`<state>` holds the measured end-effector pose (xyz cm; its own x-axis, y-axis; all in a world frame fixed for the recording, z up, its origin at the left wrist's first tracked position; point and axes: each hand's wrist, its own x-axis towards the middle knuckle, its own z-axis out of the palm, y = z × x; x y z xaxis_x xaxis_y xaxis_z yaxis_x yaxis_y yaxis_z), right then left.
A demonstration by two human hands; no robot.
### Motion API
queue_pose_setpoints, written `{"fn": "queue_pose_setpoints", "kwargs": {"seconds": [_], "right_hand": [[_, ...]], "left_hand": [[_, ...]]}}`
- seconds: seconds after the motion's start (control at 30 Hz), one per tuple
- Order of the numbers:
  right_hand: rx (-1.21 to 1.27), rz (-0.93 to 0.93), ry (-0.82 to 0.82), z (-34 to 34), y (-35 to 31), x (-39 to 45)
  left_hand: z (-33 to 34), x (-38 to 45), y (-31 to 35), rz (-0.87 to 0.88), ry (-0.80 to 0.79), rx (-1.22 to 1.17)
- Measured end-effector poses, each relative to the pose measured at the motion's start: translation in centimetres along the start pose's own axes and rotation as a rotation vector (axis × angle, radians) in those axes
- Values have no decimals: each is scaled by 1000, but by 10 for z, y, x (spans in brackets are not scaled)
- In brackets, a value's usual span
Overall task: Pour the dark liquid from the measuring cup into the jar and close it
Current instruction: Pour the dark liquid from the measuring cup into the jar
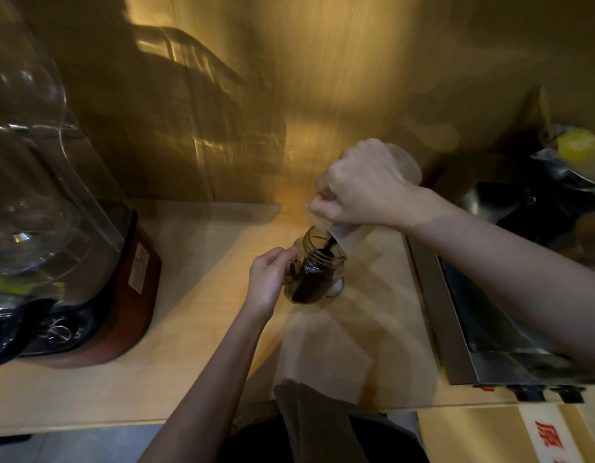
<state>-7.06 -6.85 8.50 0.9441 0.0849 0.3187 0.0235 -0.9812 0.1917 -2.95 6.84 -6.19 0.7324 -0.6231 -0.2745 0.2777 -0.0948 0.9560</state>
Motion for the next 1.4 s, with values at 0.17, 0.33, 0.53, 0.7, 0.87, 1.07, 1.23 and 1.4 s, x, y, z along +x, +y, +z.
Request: {"fn": "queue_pose_setpoints", "kwargs": {"seconds": [0.17,0.33,0.53,0.7,0.87,1.07,1.23,1.4], "right_hand": [[-33,-39,-30,1,1,-2],[-81,-57,-26,2,-2,-1],[-46,-59,27,5,-2,-1],[-21,-46,39,7,-2,-2],[-36,-54,34,5,0,-3],[-59,-112,66,5,-3,-3],[-66,-148,80,6,-8,-2],[-96,-148,49,5,-7,-2]], "left_hand": [[1,0,0,-3,-6,-12],[2,0,1,-3,0,-18],[1,-1,-1,-13,7,-14],[3,-1,-1,-13,11,4],[3,-1,1,-18,11,9],[4,-2,4,-18,28,26],[4,-2,3,-16,39,30],[4,-1,3,-38,52,19]]}}
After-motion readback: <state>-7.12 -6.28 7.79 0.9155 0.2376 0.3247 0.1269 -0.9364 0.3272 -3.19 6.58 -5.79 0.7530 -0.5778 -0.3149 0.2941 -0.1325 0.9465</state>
